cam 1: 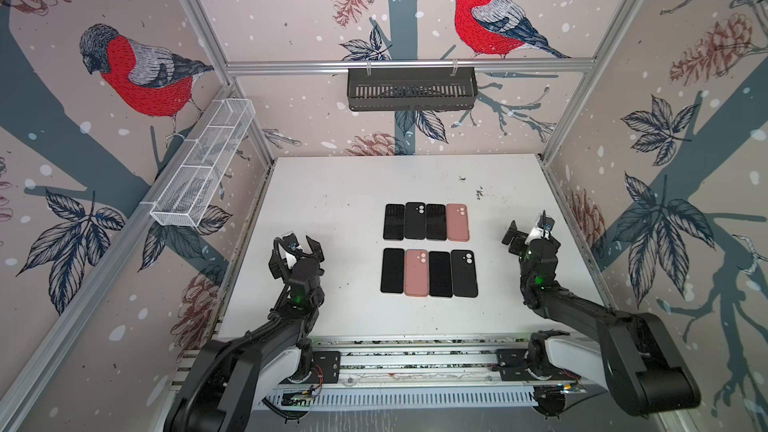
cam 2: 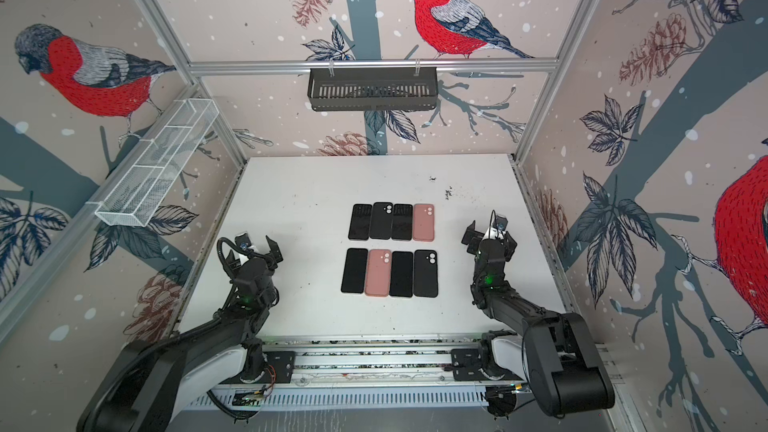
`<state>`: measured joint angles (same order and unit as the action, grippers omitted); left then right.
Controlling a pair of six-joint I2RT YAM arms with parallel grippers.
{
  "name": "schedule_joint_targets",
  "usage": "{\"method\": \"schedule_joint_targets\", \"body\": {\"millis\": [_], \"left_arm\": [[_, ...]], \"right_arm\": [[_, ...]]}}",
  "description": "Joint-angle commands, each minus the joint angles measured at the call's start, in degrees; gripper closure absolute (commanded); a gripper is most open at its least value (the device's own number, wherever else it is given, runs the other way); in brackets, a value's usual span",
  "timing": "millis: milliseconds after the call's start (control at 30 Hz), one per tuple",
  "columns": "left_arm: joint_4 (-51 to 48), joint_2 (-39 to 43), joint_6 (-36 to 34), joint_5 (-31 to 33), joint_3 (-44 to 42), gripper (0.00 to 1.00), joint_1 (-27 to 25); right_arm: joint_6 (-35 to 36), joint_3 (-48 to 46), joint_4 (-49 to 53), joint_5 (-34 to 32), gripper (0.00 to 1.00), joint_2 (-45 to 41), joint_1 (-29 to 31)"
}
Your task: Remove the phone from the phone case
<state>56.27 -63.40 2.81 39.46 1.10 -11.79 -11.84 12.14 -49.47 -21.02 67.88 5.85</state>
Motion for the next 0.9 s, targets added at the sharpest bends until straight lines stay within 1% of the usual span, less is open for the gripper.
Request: {"method": "schedule_joint_targets", "body": {"millis": [0, 67, 100, 133, 167, 200, 233, 267, 300, 333, 367, 433, 467, 500, 533, 567, 600, 633, 700, 867], "left_arm": [[32.9, -8.9, -2.3, -11.4, -4.4, 0.02, 2.8], [42.4, -17.0, -5.1, -13.2, -4.0, 0.02, 2.9], [45.5, -20.3, -4.9, -13.3, -3.6, 0.02, 3.0], [46.7, -23.5, -4.6, -14.4, -2.9, 0.02, 3.2], [46.9, -26.0, -5.1, -15.9, -1.9, 0.02, 3.3], [46.6, -27.6, -5.7, -16.8, -0.6, 0.02, 3.3], [45.7, -29.2, -5.8, -17.8, 0.5, 0.02, 3.4], [45.7, -30.2, -6.4, -18.1, 1.5, 0.02, 3.4], [42.7, -29.2, -6.3, -18.5, 2.1, 0.02, 3.5], [38.5, -27.5, -5.8, -19.9, 2.8, 0.02, 3.9], [36.2, -27.0, -5.6, -21.6, 3.7, 0.02, 4.6], [32.5, -27.2, -5.0, -22.8, 6.2, 0.02, 5.5], [27.2, -26.3, -4.2, -23.6, 7.7, 0.02, 6.1], [24.4, -26.0, -3.7, -24.6, 9.2, 0.02, 6.8], [23.0, -26.3, -3.5, -25.5, 10.4, 0.02, 7.5], [20.1, -26.1, -2.9, -25.3, 11.5, 0.02, 7.8], [17.8, -25.8, -2.3, -25.6, 12.5, 0.02, 8.2], [18.8, -25.9, -2.3, -26.0, 12.3, 0.02, 8.4], [18.6, -25.9, -2.2, -26.2, 12.3, 0.02, 8.5], [19.0, -26.0, -2.2, -26.3, 12.1, 0.02, 8.6]], "right_arm": [[-0.2, -1.6, -6.4, 4.7, 0.00, -0.9, -0.9], [1.9, -6.8, -13.2, 5.7, 0.00, -3.3, -0.9], [4.9, -9.3, -17.4, 3.3, 0.00, -3.8, 0.2], [7.0, -11.4, -21.3, -0.8, 0.00, -4.4, 1.3], [6.5, -11.7, -21.5, -2.0, 0.00, -4.7, 1.0], [5.6, -11.1, -22.2, 0.3, 0.00, -3.8, -0.2], [7.4, -9.5, -22.8, 1.9, 0.00, -0.9, -0.4], [8.9, -8.3, -25.3, 1.3, 0.00, 2.9, 0.2], [9.4, -7.1, -27.2, 0.3, 0.00, 7.2, 0.3], [8.9, -5.5, -26.8, 0.1, 0.00, 11.2, 0.3], [10.1, -4.9, -30.8, 0.2, 0.00, 15.8, 0.7], [10.5, -3.4, -35.4, -1.7, 0.00, 21.8, 0.8], [8.1, -1.9, -30.2, -1.6, 0.00, 20.7, -0.6], [4.9, 0.3, -21.8, -0.5, 0.00, 18.6, -2.6], [3.7, 0.4, -19.8, 1.6, 0.00, 17.5, -4.0], [4.6, -0.9, -24.8, 1.3, 0.00, 18.8, -3.7], [5.5, -1.4, -27.2, 1.0, 0.00, 19.7, -3.3], [5.9, -1.2, -27.2, 0.1, 0.00, 19.9, -2.7], [5.2, 0.3, -21.7, -2.0, 0.00, 18.4, -1.9], [5.2, 0.2, -21.8, -2.1, 0.00, 18.3, -1.9]]}}
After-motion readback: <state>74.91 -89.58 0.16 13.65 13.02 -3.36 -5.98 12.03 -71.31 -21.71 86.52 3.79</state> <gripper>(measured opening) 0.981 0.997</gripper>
